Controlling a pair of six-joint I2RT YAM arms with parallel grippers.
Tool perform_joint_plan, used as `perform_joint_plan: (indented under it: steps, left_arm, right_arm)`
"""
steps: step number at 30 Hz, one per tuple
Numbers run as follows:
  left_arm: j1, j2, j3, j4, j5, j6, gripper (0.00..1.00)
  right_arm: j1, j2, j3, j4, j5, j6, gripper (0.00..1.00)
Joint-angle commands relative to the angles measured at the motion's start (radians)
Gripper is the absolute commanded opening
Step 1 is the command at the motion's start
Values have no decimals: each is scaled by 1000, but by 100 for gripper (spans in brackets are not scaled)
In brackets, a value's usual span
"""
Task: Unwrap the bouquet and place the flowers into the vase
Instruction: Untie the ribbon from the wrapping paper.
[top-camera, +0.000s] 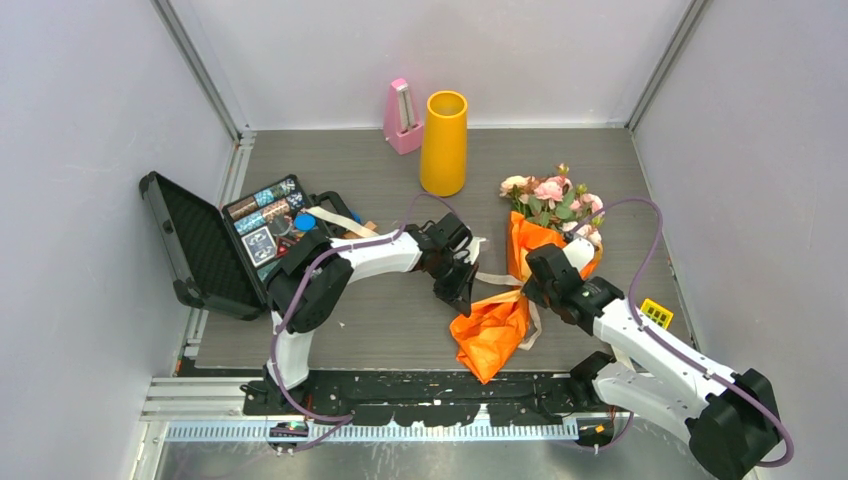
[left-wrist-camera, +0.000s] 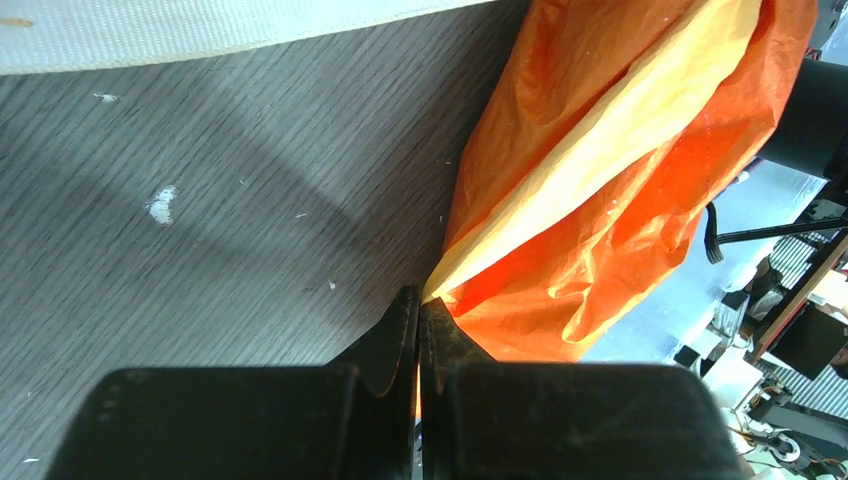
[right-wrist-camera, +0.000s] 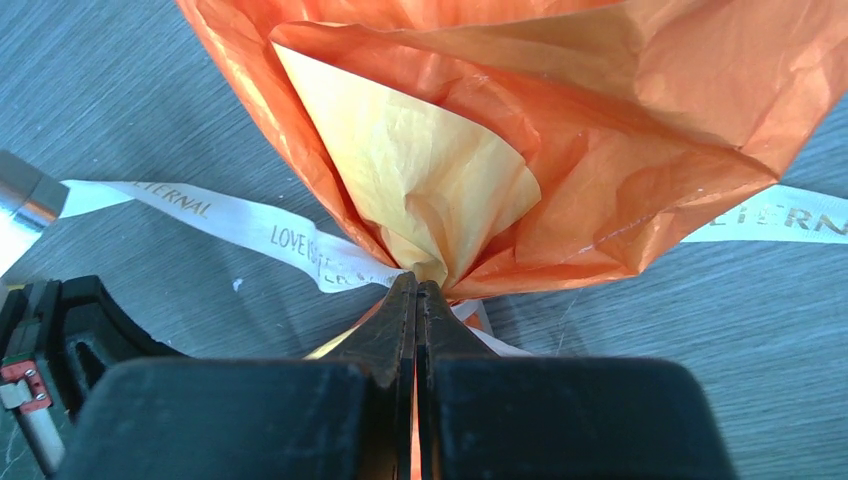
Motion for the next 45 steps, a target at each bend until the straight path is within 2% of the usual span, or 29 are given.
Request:
perform_joint_plan:
  steps: [1,13,22,28,31,34,35,37,40,41,45]
  left_arm:
    - [-1,3,15,-45,-40,30,0]
    - [-1,-4,14,-45,-55,30,0]
    - [-1,-14,13,-46,-93,37,0]
    - [-1,-64,13,-58,-133,76,0]
    - [-1,-96,26,-100,-199,133,0]
    - [0,-132,28,-130,-252,170,0]
    - [1,-143,28,-139,-261,180,2]
    - [1,-162,38,-160,-270,199,12]
    - [1,-197,67,-179,-278,229,40]
    - [1,-209,74,-170,-283,234,46]
    - [1,-240,89,-81,-256,204,58]
  right_arm:
    - [-3,-21,-5,-54,127,57,0]
    - [-20,-76,65,-137,177,3,0]
    - [-53,17,120,-125,173,-84,0]
    - [-67,-45,138,-115,23,-185,0]
    - [-67,-70,140,-155,-82,-231,8]
    - [-67,-85,120,-173,-188,-263,24]
    - [-67,-89,117,-172,-212,-268,26]
    - [-67,-90,104,-160,-284,-271,33]
    - [-67,-88,90,-111,-370,-266,36]
    - [-67,-87,82,-96,-375,-263,36]
    - [-67,-67,48,-18,-403,-239,35]
